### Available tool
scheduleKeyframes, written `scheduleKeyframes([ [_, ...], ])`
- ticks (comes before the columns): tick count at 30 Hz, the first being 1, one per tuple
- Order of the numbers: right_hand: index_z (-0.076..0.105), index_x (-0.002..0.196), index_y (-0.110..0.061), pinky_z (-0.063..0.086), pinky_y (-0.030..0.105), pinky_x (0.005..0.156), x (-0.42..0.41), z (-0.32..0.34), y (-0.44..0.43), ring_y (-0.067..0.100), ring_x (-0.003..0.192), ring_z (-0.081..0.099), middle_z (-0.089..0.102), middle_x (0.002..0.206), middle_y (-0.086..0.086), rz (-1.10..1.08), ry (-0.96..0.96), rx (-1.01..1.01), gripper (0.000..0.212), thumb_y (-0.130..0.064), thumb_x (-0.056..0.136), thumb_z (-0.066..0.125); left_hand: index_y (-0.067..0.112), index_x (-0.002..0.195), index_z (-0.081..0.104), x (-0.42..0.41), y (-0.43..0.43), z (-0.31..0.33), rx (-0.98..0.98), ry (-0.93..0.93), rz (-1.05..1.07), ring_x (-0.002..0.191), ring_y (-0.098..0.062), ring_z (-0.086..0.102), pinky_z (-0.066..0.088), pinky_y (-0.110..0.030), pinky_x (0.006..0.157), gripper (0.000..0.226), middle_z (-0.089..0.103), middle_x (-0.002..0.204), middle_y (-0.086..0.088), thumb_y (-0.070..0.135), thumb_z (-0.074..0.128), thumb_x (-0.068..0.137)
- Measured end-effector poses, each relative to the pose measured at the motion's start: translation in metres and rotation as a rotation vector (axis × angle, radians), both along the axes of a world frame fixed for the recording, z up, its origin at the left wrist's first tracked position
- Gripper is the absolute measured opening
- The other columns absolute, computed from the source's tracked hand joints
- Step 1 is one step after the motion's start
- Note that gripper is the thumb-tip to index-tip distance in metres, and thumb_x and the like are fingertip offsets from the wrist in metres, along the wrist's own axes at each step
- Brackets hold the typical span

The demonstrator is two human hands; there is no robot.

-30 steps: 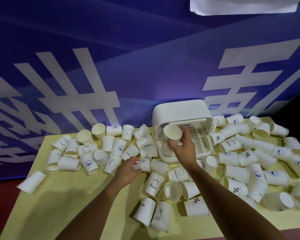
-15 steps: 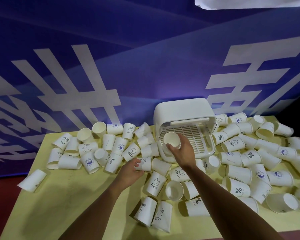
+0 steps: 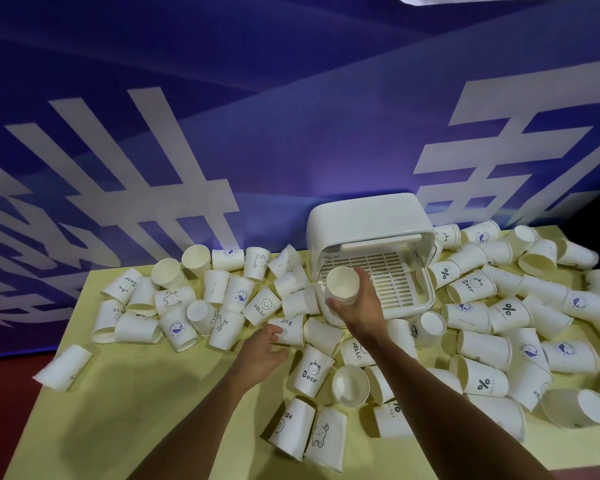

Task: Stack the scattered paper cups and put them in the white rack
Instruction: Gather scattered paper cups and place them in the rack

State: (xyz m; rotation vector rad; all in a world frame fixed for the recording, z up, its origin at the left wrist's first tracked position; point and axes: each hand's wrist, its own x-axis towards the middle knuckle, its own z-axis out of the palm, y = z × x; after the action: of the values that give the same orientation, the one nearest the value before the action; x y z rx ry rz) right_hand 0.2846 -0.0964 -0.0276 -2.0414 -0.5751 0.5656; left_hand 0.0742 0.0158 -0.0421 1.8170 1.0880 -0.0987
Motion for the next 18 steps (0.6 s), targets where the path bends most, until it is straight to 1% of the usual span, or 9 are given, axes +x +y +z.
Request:
scheduleKeyframes([
  [3, 0.039, 0.141, -0.023, 0.05, 0.047, 0.099, 0.001, -0.005, 0.003, 0.024, 0.118, 0.055, 0.055, 0.129, 0.001, -0.021, 0.03, -0.019, 0.083, -0.026, 0.072, 0.084, 0.023, 0.127, 0.056, 0.002, 0.0, -0.004, 0.003, 0.005, 0.0, 0.103, -0.011, 0.057, 0.042, -0.018, 0.08, 0.045, 0.058, 0.119, 0.002, 0.022, 0.072, 0.086],
  [7, 0.041, 0.133, -0.023, 0.053, 0.046, 0.093, 0.006, -0.013, 0.004, 0.023, 0.11, 0.057, 0.058, 0.12, 0.0, 0.001, 0.02, -0.038, 0.075, -0.021, 0.071, 0.083, 0.022, 0.126, 0.056, 0.004, 0.001, -0.01, 0.002, 0.006, 0.014, 0.101, -0.011, 0.057, 0.044, -0.018, 0.081, 0.045, 0.059, 0.118, 0.002, 0.021, 0.073, 0.085],
  [9, 0.042, 0.131, -0.027, 0.053, 0.045, 0.091, 0.01, -0.015, 0.006, 0.021, 0.107, 0.057, 0.059, 0.118, -0.003, 0.001, 0.015, -0.037, 0.075, -0.023, 0.069, 0.083, 0.022, 0.127, 0.056, 0.005, 0.002, -0.012, 0.005, 0.01, 0.018, 0.102, -0.011, 0.058, 0.044, -0.018, 0.08, 0.045, 0.059, 0.117, 0.003, 0.021, 0.073, 0.085],
  [13, 0.042, 0.123, -0.038, 0.053, 0.04, 0.086, 0.019, -0.011, 0.016, 0.014, 0.102, 0.057, 0.059, 0.11, -0.012, -0.022, 0.015, 0.001, 0.07, -0.028, 0.066, 0.083, 0.023, 0.127, 0.056, 0.006, 0.003, -0.017, 0.002, 0.015, 0.013, 0.103, -0.01, 0.057, 0.044, -0.017, 0.081, 0.045, 0.059, 0.118, 0.003, 0.022, 0.073, 0.085],
  [15, 0.043, 0.122, -0.037, 0.053, 0.04, 0.086, 0.027, -0.009, 0.024, 0.015, 0.102, 0.06, 0.061, 0.111, -0.011, -0.016, 0.002, 0.0, 0.067, -0.031, 0.068, 0.082, 0.024, 0.126, 0.056, 0.006, 0.003, -0.019, -0.002, 0.02, 0.025, 0.104, -0.01, 0.057, 0.044, -0.017, 0.081, 0.045, 0.059, 0.118, 0.004, 0.021, 0.074, 0.085],
  [18, 0.043, 0.13, -0.028, 0.053, 0.042, 0.091, 0.038, -0.01, 0.037, 0.02, 0.107, 0.061, 0.062, 0.12, -0.004, -0.017, -0.014, -0.022, 0.073, -0.037, 0.07, 0.082, 0.025, 0.125, 0.057, 0.006, 0.003, -0.021, -0.014, 0.022, 0.05, 0.103, -0.009, 0.057, 0.044, -0.014, 0.08, 0.044, 0.059, 0.117, 0.005, 0.019, 0.074, 0.084],
])
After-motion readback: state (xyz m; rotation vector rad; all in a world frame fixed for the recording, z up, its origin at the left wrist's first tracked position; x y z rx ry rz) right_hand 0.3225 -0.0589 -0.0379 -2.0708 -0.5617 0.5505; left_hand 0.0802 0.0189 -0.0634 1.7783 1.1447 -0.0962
